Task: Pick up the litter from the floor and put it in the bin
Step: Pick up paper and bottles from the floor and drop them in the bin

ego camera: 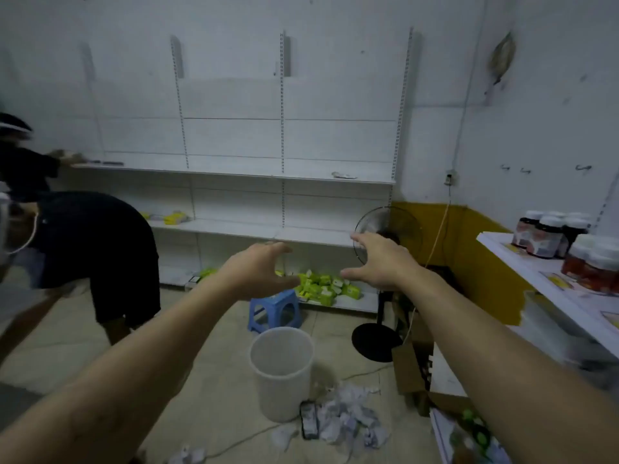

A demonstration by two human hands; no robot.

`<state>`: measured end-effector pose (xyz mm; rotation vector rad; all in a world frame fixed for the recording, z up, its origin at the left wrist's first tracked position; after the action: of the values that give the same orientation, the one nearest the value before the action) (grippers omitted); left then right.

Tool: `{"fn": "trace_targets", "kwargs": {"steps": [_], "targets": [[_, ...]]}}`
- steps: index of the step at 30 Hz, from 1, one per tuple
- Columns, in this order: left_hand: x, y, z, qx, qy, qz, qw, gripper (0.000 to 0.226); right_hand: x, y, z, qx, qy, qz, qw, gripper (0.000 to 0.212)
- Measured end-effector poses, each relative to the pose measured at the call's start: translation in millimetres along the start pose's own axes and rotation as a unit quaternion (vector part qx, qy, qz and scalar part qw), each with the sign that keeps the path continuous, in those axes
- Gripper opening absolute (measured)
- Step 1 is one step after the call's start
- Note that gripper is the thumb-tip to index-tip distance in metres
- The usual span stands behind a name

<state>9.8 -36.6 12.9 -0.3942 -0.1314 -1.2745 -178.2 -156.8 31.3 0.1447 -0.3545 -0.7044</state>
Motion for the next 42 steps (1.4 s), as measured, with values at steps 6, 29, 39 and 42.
{"fn": "trace_targets", "kwargs": {"steps": [6,29,39,42], "targets": [[25,39,-29,0.014,0.010,0.038,0.999,0.069,49,-3,-50,0.037,0.046,-0.009,0.998,0.088],[215,253,-125,-0.083,0.048,0.021,0.995,0.069,291,15,-204,0.043,0.071,-0.072,0.994,0.078],[339,229,-223,-0.068,0.124,-0.007,0.990,0.067,368,-113,-254,0.082,0.066,-0.120,0.987,0.076],[374,218,-263,-0.067,0.152,-0.010,0.986,0.067,379,-161,-277,0.106,0.089,-0.164,0.977,0.076]]}}
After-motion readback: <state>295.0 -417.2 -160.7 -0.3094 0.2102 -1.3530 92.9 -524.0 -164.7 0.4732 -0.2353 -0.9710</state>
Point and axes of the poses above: each hand's wrist, its own x-axis towards the middle knuckle, its own z-axis out of the back of the hand, y = z × x, the point moved 4 cm from there along x, towards the middle knuckle, and after that the axes turned 3 degrees about z, right-handed, at the moved point
